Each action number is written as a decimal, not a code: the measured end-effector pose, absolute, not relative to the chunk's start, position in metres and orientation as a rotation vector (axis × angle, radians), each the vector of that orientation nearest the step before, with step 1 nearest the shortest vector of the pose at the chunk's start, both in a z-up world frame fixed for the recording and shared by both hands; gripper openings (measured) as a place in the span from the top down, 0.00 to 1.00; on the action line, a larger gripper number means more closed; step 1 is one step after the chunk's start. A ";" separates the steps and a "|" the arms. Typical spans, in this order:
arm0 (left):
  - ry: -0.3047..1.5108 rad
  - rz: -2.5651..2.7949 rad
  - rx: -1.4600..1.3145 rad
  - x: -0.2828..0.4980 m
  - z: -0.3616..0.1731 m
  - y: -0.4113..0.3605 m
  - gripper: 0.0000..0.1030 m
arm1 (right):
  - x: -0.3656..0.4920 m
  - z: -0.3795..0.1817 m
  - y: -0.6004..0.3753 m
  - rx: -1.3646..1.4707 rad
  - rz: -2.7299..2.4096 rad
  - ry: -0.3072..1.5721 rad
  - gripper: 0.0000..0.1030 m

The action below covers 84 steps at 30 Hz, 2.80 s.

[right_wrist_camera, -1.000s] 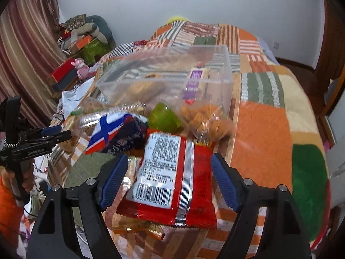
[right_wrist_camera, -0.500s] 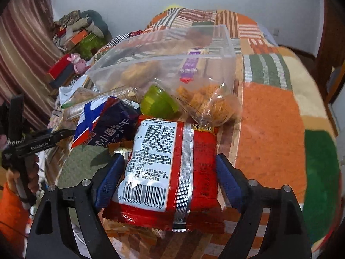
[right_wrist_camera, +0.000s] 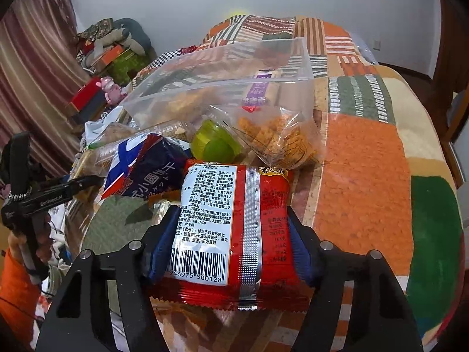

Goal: Organize snacks
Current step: 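Carry both packs into the clear plastic box and open both tools to release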

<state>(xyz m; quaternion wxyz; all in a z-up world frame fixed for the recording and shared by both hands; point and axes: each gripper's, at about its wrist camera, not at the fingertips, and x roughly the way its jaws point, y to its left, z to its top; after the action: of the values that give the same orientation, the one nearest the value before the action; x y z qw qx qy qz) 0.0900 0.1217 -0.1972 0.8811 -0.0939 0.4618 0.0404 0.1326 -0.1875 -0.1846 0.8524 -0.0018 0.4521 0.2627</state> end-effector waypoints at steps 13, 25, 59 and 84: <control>0.840 0.066 -0.187 0.079 -0.145 0.113 0.47 | 0.125 -0.155 -0.195 0.003 0.565 0.868 0.37; 0.737 0.002 -0.147 0.098 -0.101 0.087 0.47 | 0.131 -0.122 -0.191 0.014 0.577 0.740 0.37; 0.776 -0.077 -0.156 0.228 -0.118 0.064 0.47 | 0.243 -0.114 -0.145 -0.018 0.570 0.721 0.37; 0.856 -0.113 -0.163 0.259 -0.146 0.066 0.47 | 0.276 -0.154 -0.117 -0.067 0.607 0.906 0.36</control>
<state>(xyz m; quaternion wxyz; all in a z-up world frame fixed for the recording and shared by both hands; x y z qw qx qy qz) 0.2588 0.0660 -0.1463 0.9051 -0.0791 0.4143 -0.0545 0.2763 -0.1172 -0.1539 0.8545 -0.0319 0.4308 0.2886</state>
